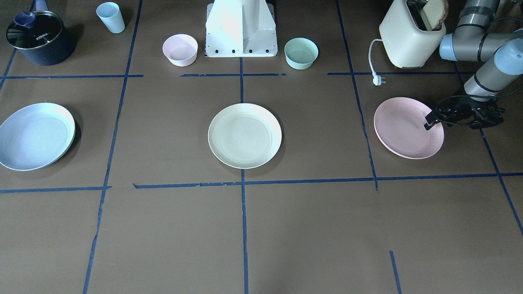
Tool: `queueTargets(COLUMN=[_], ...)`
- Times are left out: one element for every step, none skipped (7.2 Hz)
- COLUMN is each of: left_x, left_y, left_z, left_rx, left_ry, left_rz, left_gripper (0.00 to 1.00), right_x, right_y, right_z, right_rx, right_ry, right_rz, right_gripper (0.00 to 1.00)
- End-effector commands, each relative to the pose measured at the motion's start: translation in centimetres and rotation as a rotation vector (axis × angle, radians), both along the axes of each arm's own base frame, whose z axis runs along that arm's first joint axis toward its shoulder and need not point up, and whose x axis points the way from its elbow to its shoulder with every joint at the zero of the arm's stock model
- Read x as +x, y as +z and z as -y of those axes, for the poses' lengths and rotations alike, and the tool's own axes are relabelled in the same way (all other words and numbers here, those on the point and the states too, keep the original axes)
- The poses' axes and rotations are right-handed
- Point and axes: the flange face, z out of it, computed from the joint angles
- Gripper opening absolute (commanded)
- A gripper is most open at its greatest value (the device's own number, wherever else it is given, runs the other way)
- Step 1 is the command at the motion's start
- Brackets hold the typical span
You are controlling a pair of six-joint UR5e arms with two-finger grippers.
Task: Stack three plates with pink and blue
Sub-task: 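Move the left gripper down to the pink plate's rim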
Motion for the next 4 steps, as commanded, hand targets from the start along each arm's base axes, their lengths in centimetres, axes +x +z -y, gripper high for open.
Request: queueTargets(left_x=[-0.1, -0.1, -0.3, -0.7], left_y=[0.1, 0.0, -0.7, -2.6], left_z=[-0.1, -0.1, -0.4, -1.5], left_rx=[-0.004, -0.002, -0.007, -0.043], left_ry=[0.001, 0.001, 0.011, 0.064], left_rz=[0.0, -0.001, -0.018, -0.098], left_gripper=[0.26, 0.07, 0.0, 0.0], right_x=[0.0, 0.0, 0.0, 0.0], right_y=[0.0, 0.0, 0.0, -0.1], right_z=[0.0, 0.0, 0.0, 0.1], right_rx=[0.0, 0.0, 0.0, 0.002], right_ry=[0.0, 0.0, 0.0, 0.0], right_rz=[0.001, 0.002, 0.0, -0.002], right_gripper=[1.0, 1.0, 1.0, 1.0])
